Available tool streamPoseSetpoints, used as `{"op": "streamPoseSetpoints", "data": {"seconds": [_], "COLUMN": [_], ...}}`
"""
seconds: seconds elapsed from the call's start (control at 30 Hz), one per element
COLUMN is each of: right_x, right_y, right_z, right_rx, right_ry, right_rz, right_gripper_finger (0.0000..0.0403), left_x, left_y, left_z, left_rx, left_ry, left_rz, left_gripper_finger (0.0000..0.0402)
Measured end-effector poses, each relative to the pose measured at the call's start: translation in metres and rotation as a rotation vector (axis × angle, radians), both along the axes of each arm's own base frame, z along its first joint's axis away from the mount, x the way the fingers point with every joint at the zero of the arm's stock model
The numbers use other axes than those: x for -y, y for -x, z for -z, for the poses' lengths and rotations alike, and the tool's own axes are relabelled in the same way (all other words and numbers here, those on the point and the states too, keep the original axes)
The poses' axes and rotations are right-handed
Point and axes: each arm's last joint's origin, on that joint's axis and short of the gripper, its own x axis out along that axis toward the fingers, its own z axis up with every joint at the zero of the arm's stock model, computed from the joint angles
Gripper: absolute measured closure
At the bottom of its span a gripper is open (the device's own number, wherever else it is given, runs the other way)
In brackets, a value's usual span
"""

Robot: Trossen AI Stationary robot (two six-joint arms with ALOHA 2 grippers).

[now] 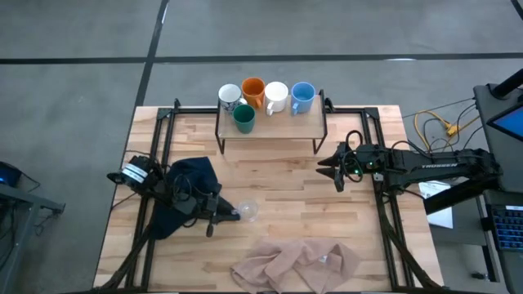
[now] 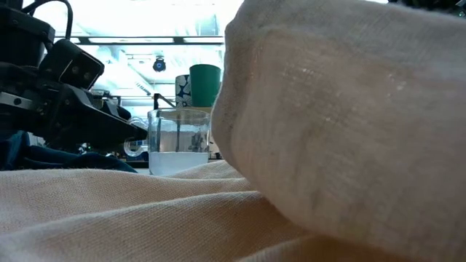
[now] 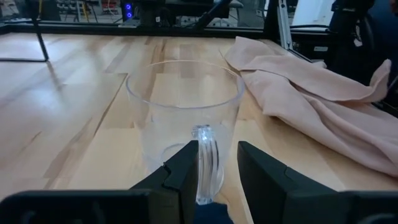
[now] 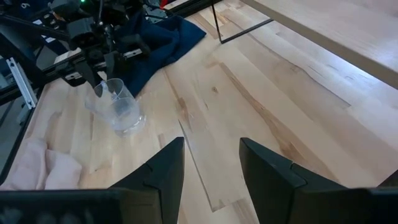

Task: Stack small to large cups/mugs on shelf
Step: Put the transparent mug on the shelf

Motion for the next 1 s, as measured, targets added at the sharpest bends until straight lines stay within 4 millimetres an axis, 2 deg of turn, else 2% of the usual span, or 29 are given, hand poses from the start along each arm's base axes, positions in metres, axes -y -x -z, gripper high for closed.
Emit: {"op": "streamPoseSetpoints", "data": {"seconds": [0.47,0.8,1.0], "right_x": [0.0000,0.0001,0.0000], "right_y": [0.0000,0.0000,0.0000], "right_z": [0.0001,0.0001,0.0001], "right_rx": [-0.001,-0.001,-0.001], "right_ry": [0.004,0.004,0.004], "right_rz": [-0.001,-0.001,-0.001], "right_gripper_finger": [0.0254,0.0254,0.0254], "left_x": [-0.0001,-0.0001,0.0000], "left_y": [-0.0024,-0.0022,-0.0025], "left_z": [-0.0022,-0.0016,-0.0017], "left_rx": [0.016,0.009,0.011], "left_ry": [-0.008,-0.011,-0.010], "left_rz": [-0.037,-0.036,-0.037], "left_gripper_finger": [0.0308,0.0390,0.0390]}}
